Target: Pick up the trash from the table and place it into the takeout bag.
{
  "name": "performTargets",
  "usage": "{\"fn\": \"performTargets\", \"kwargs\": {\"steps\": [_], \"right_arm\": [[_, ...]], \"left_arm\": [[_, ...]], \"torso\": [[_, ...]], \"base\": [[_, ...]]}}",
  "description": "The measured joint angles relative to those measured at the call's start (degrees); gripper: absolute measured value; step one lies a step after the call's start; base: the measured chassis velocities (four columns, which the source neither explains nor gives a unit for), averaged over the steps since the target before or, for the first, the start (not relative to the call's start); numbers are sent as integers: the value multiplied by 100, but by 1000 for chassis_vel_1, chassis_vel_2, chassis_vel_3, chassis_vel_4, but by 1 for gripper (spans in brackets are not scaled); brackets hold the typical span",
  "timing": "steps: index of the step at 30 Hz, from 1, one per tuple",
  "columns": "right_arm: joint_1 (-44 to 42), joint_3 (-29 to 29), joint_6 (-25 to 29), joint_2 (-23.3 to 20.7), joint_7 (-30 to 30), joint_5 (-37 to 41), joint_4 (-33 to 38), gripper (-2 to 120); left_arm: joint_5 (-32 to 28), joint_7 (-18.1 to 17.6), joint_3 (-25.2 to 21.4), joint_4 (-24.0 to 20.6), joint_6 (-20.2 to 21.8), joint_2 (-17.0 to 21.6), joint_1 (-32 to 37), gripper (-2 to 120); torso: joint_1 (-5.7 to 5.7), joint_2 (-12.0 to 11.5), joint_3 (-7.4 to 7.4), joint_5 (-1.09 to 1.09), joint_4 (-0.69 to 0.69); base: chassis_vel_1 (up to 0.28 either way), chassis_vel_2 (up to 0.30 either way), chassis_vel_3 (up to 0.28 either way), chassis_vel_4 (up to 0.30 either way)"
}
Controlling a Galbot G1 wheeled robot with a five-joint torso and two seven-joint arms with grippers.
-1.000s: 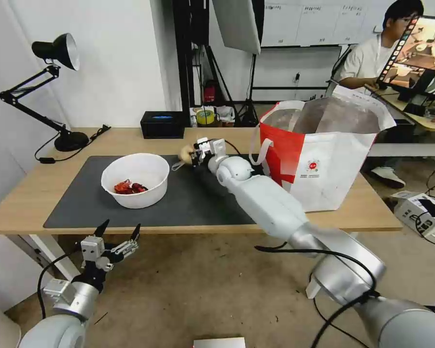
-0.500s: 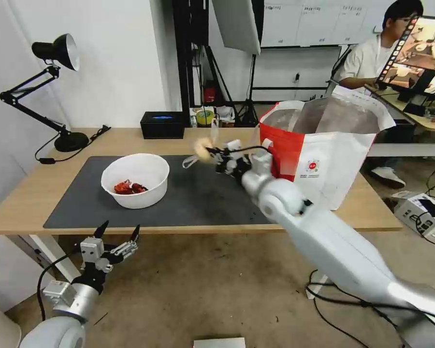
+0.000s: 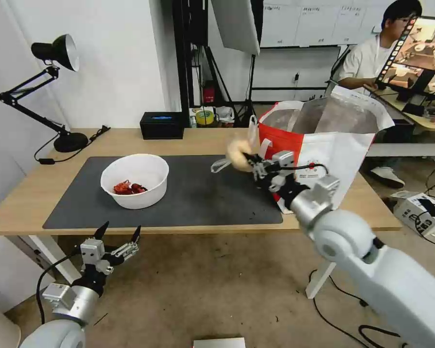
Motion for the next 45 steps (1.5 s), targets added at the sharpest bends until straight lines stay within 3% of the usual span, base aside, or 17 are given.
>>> {"fn": "performTargets", "kwargs": {"steps": [12,23,29,31,35,37,39,45], "right_arm": [[279,728,203,-157,667,305,-517,0],[450,824,230,-177,644,213,-1014,0],[489,737,-14,-141,551,-142,-1154,17],[486,724,-126,-125,534,-158,-1153,30],[484,713,-166,-124,529,-157,-1151,37],[501,701,-197,-124,528,-137,-1141,51],[513,697,-205,-124,528,-130,-1141,54],[551,672,-216,-124,531,-30,-1132,78]], "left_arm": [[27,1,44,-26,-2,-10,-4,100],[26,2,132,5,-4,28,-69,100],[24,7,133,29,-6,23,-68,100],[23,8,148,32,-6,23,-86,100],[20,9,152,32,-6,29,-98,100],[17,8,153,32,-6,43,-99,100],[16,8,153,32,-6,45,-98,100],[10,8,155,30,-4,48,-98,100]], "torso": [[1,0,1,0,1],[1,-1,1,0,0],[1,-1,1,-1,1],[1,-1,1,-1,1],[1,-1,1,-1,1],[1,-1,1,-1,0],[1,-1,1,-1,0],[1,-1,1,-1,1]], "base": [[0,0,0,0],[0,0,0,0],[0,0,0,0],[0,0,0,0],[0,0,0,0],[0,0,0,0],[0,0,0,0],[0,0,0,0]]}}
